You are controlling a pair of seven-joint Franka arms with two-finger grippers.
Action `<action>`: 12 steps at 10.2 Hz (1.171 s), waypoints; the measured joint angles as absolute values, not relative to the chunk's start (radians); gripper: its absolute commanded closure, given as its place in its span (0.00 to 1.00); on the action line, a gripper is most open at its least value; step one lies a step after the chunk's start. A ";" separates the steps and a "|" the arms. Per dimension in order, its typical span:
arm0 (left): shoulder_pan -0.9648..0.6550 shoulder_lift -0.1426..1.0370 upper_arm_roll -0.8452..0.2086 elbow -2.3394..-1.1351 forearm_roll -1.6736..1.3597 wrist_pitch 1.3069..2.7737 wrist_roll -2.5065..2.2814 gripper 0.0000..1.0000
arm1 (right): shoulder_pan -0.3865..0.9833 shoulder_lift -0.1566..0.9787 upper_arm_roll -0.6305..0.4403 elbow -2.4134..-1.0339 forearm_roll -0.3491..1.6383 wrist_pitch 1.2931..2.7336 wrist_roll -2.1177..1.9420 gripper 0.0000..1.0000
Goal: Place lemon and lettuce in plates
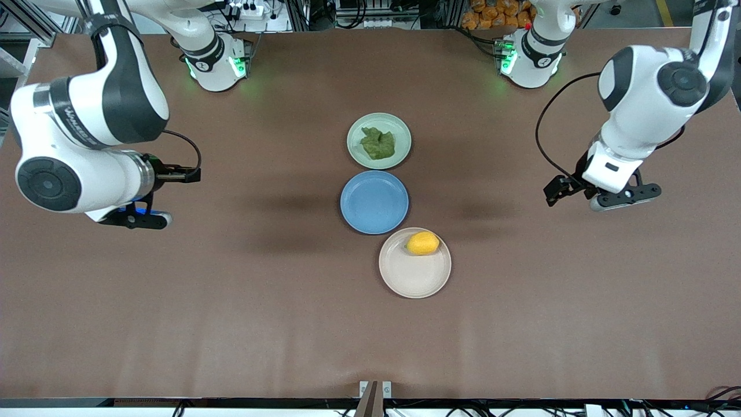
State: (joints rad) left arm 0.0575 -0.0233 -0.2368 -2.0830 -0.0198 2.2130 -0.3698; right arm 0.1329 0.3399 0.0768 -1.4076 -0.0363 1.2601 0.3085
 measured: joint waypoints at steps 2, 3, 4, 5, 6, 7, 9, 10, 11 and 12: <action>0.040 -0.001 -0.236 -1.905 -0.020 2.036 -0.369 0.00 | 0.126 0.307 0.077 -1.401 -0.070 1.258 0.240 0.00; 0.039 0.009 -0.235 -1.847 -0.020 1.972 -0.345 0.00 | 0.107 0.287 0.077 -1.394 -0.079 1.246 0.191 0.00; 0.039 0.012 -0.233 -1.814 -0.014 1.931 -0.292 0.00 | 0.081 0.263 0.077 -1.389 -0.080 1.223 0.161 0.00; 0.041 0.008 -0.229 -1.790 -0.011 1.903 -0.250 0.00 | 0.059 0.233 0.077 -1.384 -0.080 1.209 0.148 0.00; 0.043 0.002 -0.226 -1.766 -0.010 1.869 -0.230 0.00 | 0.047 0.202 0.077 -1.381 -0.080 1.203 0.146 0.00; 0.049 -0.008 -0.226 -1.736 -0.009 1.811 -0.225 0.00 | 0.046 0.167 0.077 -1.380 -0.080 1.194 0.146 0.00; 0.101 -0.024 -0.249 -1.643 -0.009 1.698 -0.197 0.00 | 0.046 0.111 0.086 -1.380 -0.078 1.157 0.146 0.00; 0.118 -0.027 -0.261 -1.608 -0.009 1.672 -0.190 0.00 | 0.046 0.098 0.088 -1.383 -0.072 1.151 0.146 0.00; 0.119 -0.028 -0.266 -1.596 -0.009 1.665 -0.189 0.00 | 0.046 0.096 0.089 -1.391 -0.063 1.157 0.146 0.00; 0.119 -0.028 -0.277 -1.595 -0.009 1.663 -0.189 0.00 | 0.046 0.097 0.091 -1.413 -0.059 1.182 0.146 0.00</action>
